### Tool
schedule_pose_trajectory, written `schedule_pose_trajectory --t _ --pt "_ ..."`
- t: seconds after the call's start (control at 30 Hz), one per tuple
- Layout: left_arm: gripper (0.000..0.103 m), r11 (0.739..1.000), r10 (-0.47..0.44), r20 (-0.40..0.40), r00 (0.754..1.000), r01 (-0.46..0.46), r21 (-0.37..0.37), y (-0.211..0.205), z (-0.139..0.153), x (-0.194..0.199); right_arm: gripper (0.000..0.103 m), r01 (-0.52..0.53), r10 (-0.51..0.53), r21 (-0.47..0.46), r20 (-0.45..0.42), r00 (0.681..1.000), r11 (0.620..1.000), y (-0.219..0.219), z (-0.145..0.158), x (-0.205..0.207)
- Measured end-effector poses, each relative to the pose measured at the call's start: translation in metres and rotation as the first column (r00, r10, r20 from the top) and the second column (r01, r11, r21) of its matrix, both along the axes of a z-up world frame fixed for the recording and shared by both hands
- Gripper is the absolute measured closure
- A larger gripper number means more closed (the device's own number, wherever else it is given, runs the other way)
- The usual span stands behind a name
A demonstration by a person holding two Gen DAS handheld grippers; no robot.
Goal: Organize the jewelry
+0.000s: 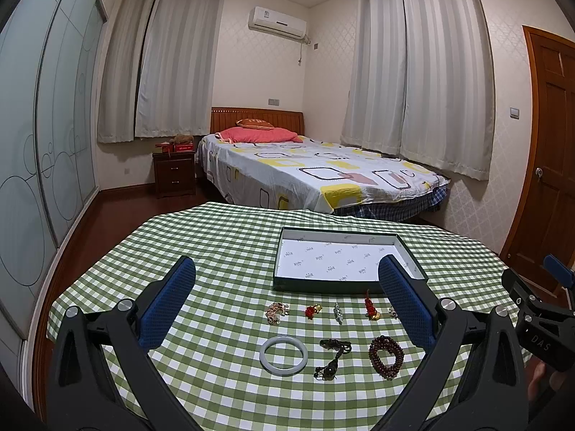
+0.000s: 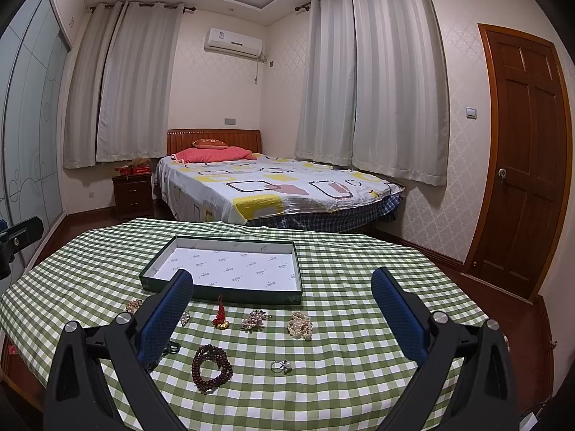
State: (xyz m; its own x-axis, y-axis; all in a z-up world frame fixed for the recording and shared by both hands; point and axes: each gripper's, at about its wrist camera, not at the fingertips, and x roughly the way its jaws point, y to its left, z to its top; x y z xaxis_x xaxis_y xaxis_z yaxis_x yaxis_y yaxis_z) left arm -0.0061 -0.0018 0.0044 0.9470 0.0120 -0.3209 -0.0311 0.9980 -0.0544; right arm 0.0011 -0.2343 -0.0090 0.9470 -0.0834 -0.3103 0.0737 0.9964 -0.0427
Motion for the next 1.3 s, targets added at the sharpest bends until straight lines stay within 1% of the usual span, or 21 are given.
schedule_pose_trajectory --t 0.93,1.13,1.23,1.3 --pt "0.004 1.0 -0.001 -0.013 1.0 0.001 -0.001 -0.001 -0.005 0.0 0.006 -0.003 0.003 0.001 -0.002 1.0 1.0 0.003 -0.002 0.001" --pt "0.004 1.0 0.0 -0.009 1.0 0.0 0.003 0.001 -0.007 0.003 0.006 -0.013 0.013 -0.002 0.001 1.0 1.0 0.003 -0.008 0.007" --pt "0.004 1.0 0.0 -0.017 1.0 0.001 0.006 0.004 -0.014 0.01 0.006 -0.028 0.028 0.001 0.009 1.0 1.0 -0.001 -0.016 0.013" --pt "0.004 1.0 -0.003 -0.042 0.999 0.003 0.005 0.007 -0.024 0.018 0.006 -0.03 0.03 -0.008 0.001 1.0 1.0 -0.003 -0.024 0.017"
